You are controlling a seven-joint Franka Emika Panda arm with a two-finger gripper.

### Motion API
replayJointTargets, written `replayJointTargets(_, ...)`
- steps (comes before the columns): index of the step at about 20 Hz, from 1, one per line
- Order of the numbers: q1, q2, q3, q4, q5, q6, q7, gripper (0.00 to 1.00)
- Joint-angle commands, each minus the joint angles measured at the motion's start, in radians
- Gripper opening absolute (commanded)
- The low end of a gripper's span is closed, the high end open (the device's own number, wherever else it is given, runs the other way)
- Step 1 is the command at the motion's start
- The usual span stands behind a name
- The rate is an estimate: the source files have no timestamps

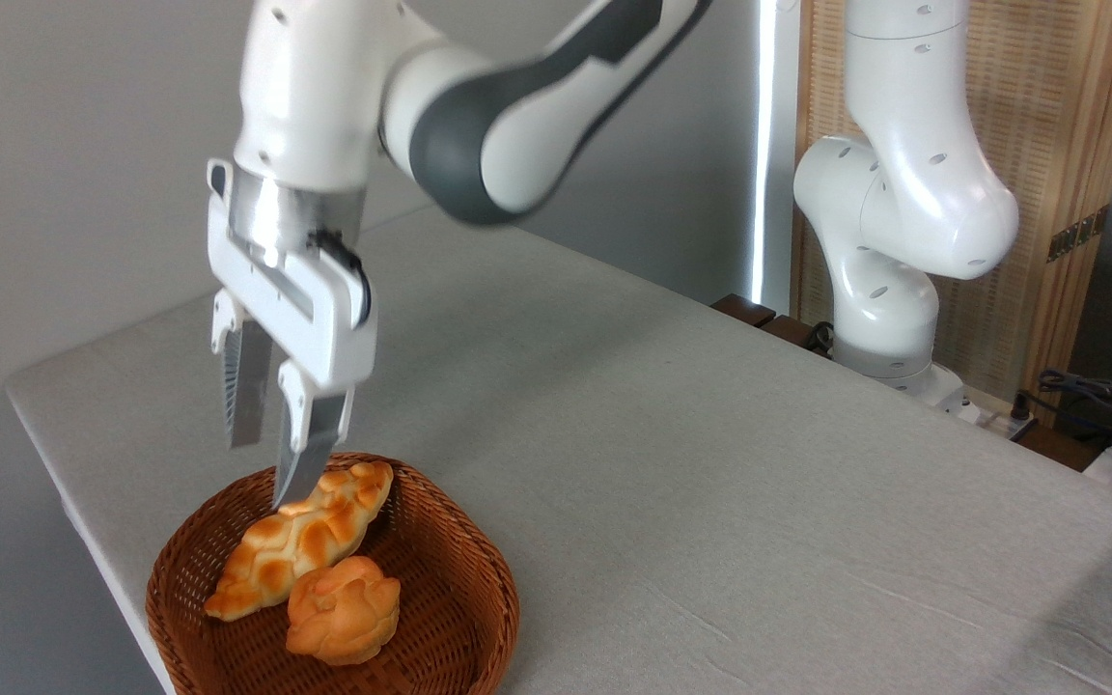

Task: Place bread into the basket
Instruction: 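Open the gripper to release the roll and raise it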

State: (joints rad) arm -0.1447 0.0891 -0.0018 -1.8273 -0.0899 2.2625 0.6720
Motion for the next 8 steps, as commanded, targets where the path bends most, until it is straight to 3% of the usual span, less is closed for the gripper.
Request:
replayJointTargets(1, -0.004, -0.003, 0.006, 0.138, 0.105, -0.234, -0.101, 1.00)
replayJointTargets(3, -0.006, -0.005, 0.006, 0.138, 0.127, -0.261, -0.123, 1.00)
replayJointTargets(8, -0.004, -0.005, 0.008, 0.135, 0.124, -0.280, -0.127, 1.00)
